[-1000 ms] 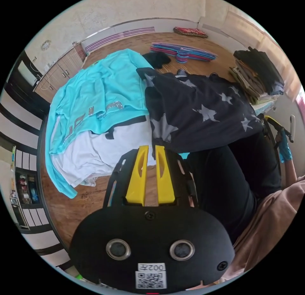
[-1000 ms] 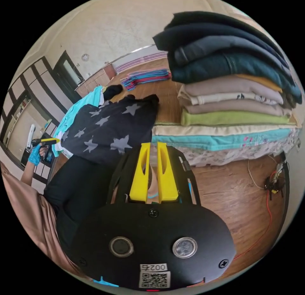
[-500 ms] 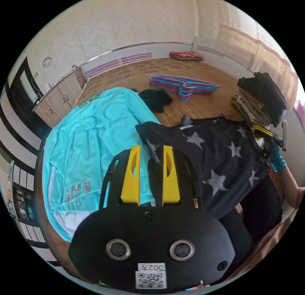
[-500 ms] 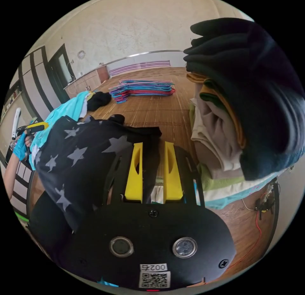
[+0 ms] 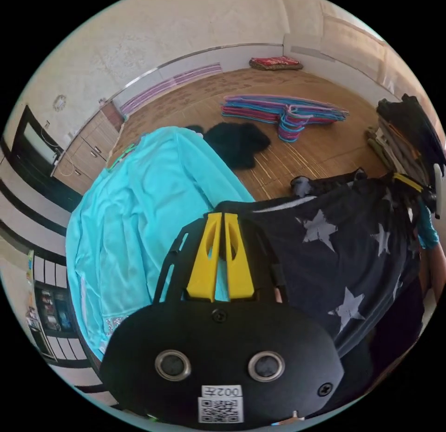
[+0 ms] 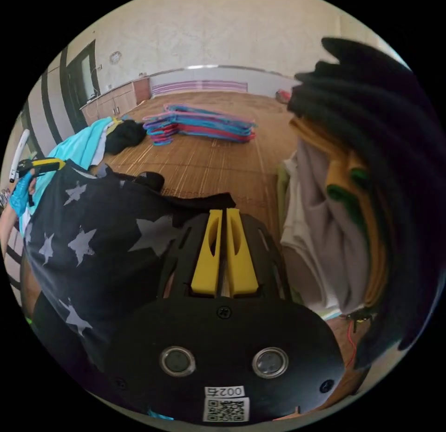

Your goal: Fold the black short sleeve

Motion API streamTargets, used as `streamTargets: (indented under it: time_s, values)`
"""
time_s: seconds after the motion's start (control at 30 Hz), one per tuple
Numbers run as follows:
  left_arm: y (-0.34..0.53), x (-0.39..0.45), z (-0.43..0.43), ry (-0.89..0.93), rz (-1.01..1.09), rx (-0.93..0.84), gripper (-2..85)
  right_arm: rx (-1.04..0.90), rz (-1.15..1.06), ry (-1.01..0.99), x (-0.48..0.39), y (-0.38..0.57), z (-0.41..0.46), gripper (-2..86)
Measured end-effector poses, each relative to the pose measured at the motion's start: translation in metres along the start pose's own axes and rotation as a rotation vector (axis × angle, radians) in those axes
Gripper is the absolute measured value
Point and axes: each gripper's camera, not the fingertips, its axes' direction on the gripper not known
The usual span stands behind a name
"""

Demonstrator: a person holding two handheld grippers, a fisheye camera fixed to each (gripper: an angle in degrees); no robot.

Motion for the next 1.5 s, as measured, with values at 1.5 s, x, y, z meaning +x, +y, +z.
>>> streamTargets:
  time_s: [1.5]
  values:
    - [-0.006, -0.035, -0.040, 0.142, -0.124, -0.143, 1.0, -0.213, -0.186, -0.079, -0.059, -0.115, -0.058, 7.7]
